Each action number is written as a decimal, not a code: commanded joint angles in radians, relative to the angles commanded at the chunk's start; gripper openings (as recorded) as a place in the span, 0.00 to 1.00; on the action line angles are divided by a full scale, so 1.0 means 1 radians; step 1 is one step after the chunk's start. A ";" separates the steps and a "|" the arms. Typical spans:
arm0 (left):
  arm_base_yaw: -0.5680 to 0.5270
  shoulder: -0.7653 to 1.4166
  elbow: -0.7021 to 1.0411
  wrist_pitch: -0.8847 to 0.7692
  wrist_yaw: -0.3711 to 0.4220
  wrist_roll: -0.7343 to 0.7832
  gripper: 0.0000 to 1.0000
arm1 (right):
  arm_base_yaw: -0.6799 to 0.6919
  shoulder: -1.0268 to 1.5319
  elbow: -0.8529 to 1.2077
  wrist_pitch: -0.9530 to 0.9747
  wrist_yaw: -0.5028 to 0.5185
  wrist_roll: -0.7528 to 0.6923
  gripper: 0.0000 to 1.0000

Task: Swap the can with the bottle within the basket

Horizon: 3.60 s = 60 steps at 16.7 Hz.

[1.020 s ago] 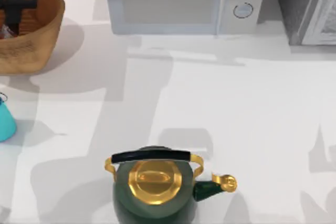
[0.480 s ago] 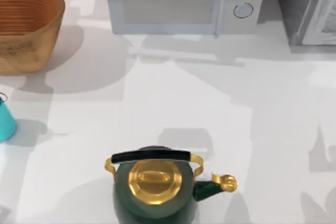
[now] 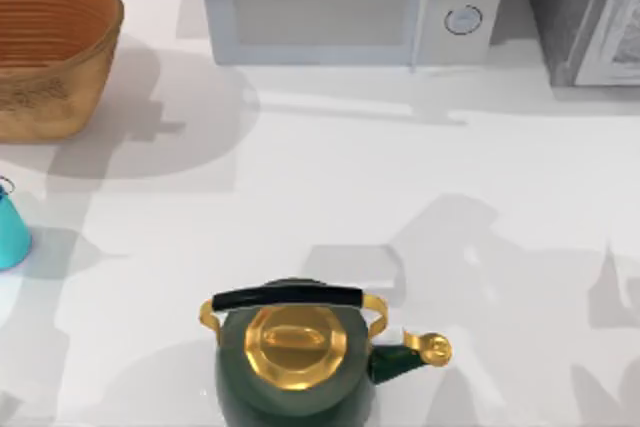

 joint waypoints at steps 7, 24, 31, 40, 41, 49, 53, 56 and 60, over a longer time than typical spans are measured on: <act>0.009 -0.787 -0.924 0.451 -0.070 -0.024 0.00 | 0.000 0.000 0.000 0.000 0.000 0.000 1.00; 0.059 -1.324 -1.486 0.824 -0.181 -0.024 0.00 | 0.000 0.000 0.000 0.000 0.000 0.000 1.00; -0.013 -1.022 -1.320 0.981 -0.052 -0.026 0.00 | 0.000 0.000 0.000 0.000 0.000 0.000 1.00; -0.125 -0.481 -1.047 1.268 0.199 -0.004 0.00 | 0.000 0.000 0.000 0.000 0.000 0.000 1.00; -0.136 -0.422 -1.018 1.300 0.227 -0.001 0.00 | 0.000 0.000 0.000 0.000 0.000 0.000 1.00; -0.203 0.039 -0.802 1.555 0.440 0.019 0.00 | 0.000 0.000 0.000 0.000 0.000 0.000 1.00; -0.221 0.259 -0.708 1.676 0.531 0.020 0.00 | 0.000 0.000 0.000 0.000 0.000 0.000 1.00; -0.239 0.422 -0.649 1.754 0.602 0.018 0.00 | 0.000 0.000 0.000 0.000 0.000 0.000 1.00; -0.272 0.630 -0.581 1.848 0.704 0.018 0.00 | 0.000 0.000 0.000 0.000 0.000 0.000 1.00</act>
